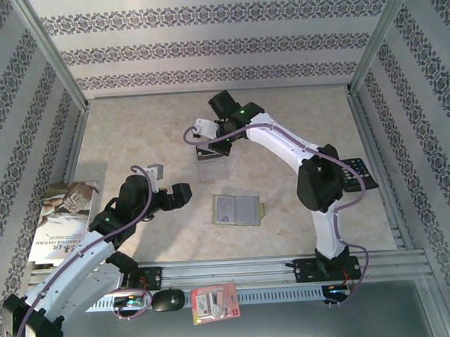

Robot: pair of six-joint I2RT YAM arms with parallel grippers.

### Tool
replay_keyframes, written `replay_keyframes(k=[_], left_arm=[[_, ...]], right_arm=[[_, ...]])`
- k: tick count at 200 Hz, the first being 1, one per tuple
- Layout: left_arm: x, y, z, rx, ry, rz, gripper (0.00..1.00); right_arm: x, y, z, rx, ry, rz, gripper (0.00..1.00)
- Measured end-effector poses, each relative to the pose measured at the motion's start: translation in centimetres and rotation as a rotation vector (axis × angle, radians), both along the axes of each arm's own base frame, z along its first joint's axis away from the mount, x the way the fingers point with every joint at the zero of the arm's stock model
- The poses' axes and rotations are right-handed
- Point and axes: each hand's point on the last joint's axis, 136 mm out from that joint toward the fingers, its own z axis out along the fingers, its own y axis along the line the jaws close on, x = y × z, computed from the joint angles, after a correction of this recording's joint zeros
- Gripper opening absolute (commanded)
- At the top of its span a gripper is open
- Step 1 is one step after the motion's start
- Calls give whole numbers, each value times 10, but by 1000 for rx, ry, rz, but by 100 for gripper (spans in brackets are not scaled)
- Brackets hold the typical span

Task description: Take the credit cards out of the card holder

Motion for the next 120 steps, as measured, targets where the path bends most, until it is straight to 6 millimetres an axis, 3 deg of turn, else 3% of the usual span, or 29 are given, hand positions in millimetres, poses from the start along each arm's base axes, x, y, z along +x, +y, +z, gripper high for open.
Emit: replay_keyframes(k=[82, 120], left_arm=[[4, 7, -5, 5, 15, 23, 99], [4, 10, -10, 4, 27, 30, 99]], right_arm=[[-1, 4, -18, -57, -35, 106, 0], [3, 6, -36, -88, -94, 137, 0]])
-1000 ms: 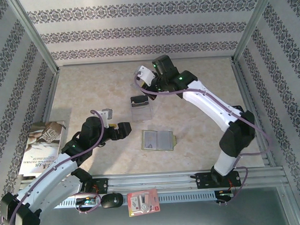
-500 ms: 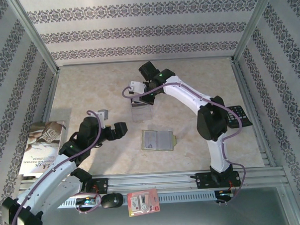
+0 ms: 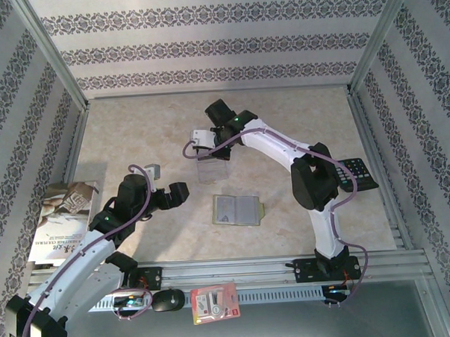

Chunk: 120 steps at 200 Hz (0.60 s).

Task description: Take the credit cards out of the card holder

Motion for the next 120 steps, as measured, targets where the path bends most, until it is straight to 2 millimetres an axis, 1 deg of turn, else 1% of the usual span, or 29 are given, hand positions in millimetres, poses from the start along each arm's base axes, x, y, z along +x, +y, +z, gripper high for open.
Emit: replay_keyframes(k=[33, 65, 120], left_arm=[[2, 1, -4, -2, 9, 4, 99], [2, 2, -12, 1, 27, 8, 99], [4, 0, -21, -7, 41, 1, 99]], right_arm=[[2, -1, -11, -30, -41, 30, 0], [0, -2, -20, -57, -67, 58, 0], [1, 1, -16, -51, -92, 75, 0]])
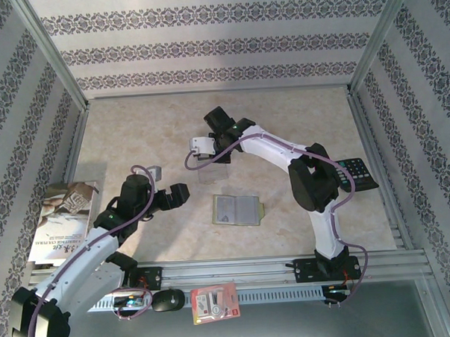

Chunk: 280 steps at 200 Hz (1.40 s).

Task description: Take the credit cards out of the card holder

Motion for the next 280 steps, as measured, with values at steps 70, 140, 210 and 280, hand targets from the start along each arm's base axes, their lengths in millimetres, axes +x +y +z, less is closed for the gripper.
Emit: replay_keyframes(k=[70, 140, 210, 280], left_arm=[[3, 0, 1, -15, -2, 1, 99], [4, -4, 0, -38, 1, -8, 99], [5, -3, 0, -65, 1, 9, 99], [7, 3, 0, -140, -63, 77, 99]], right_arm=[[-9, 7, -3, -5, 4, 27, 5], [7, 12, -4, 29, -70, -12, 24], [26, 25, 27, 184, -144, -126, 28], [13, 36, 123, 620, 121, -530, 5]])
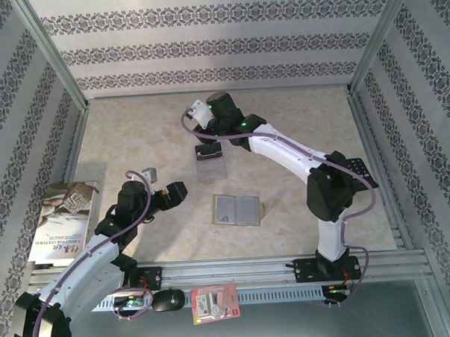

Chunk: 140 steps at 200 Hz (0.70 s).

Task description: Take the credit cards out of the card holder

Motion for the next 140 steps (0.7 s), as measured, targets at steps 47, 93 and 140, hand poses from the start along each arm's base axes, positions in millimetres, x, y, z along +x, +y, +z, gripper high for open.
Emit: replay_keyframes(k=[47, 93, 140], left_arm=[[2, 0, 3, -1, -16, 1, 99], [1, 0, -1, -3, -21, 1, 99], [1, 1, 1, -7, -33, 3, 99]], right_arm=[[-47, -26, -47, -16, 297, -153, 0], [-87, -33, -118, -175, 479, -200, 0], [-81, -33, -151, -266, 502, -238, 0]])
